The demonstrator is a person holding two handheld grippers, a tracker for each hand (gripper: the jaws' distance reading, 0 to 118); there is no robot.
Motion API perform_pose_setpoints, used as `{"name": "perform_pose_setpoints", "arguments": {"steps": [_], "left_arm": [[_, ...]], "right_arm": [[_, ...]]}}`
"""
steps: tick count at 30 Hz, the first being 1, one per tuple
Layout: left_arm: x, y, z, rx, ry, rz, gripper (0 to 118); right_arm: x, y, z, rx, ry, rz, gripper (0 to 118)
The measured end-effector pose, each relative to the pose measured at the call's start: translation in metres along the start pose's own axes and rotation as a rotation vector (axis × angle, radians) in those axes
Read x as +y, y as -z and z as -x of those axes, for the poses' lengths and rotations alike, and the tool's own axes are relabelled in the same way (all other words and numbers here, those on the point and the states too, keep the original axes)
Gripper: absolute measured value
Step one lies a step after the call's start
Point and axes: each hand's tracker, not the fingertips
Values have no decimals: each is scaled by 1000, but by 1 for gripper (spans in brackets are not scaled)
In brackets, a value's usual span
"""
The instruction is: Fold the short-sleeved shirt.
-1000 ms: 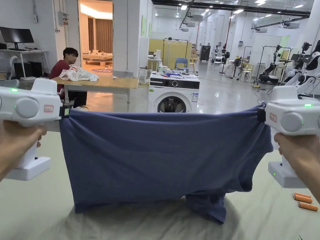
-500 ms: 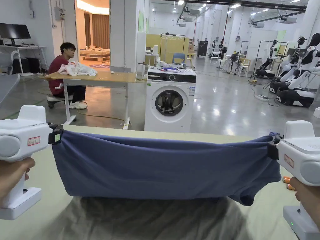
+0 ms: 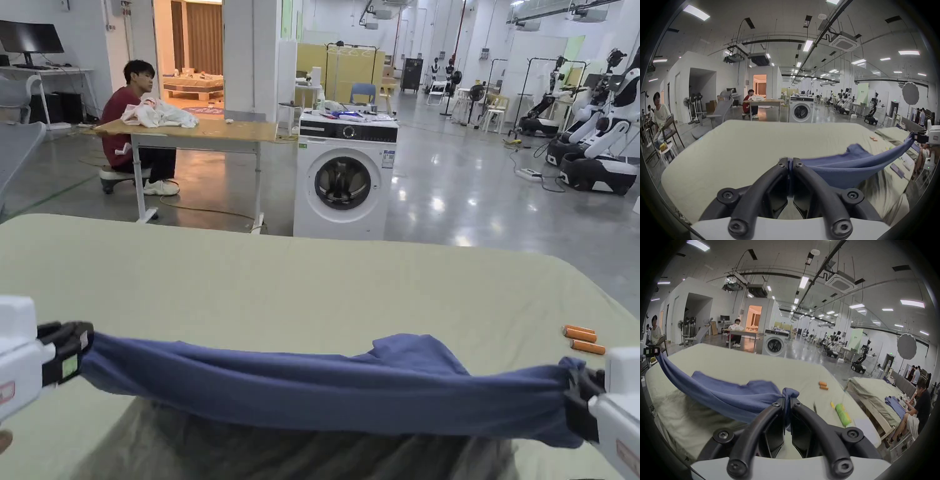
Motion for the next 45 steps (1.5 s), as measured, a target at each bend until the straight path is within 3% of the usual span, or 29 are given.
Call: {"name": "perform_pose_setpoints", "arguments": {"steps": [6,13,22,24,25,27,28,30,36,41,42,44,45], "left_arm": [[-76,-27,0,20,-39,100,0],[-154,-33,-7,43,23,281,0],[-194,-11,-6,73,113,381,0],[-193,-7,-9,80,129,392,4],[-192,-11,-13,83,132,393,11],[-187,-15,-15,96,131,385,24],[-183,-18,-15,96,116,369,34],[-172,-26,-16,68,60,298,44],[-130,-13,-42,2,37,150,40],[-103,5,-77,10,74,23,15],[-99,7,-82,7,73,0,10],[-92,9,-91,-1,74,-29,0],[-90,9,-95,3,76,-40,0]], "right_arm": [[-71,-16,15,33,-3,168,4],[-140,-11,31,72,-26,350,4],[-180,4,40,81,-5,456,5],[-185,8,39,89,29,474,14],[-184,8,39,80,36,482,33],[-181,6,39,59,31,494,59],[-177,2,39,49,28,488,64],[-162,-8,39,38,52,406,64],[-106,-5,64,78,98,111,64],[-72,12,99,79,155,-83,58],[-67,13,106,79,161,-123,49],[-59,19,118,66,155,-178,13],[-56,20,125,57,153,-204,5]]}}
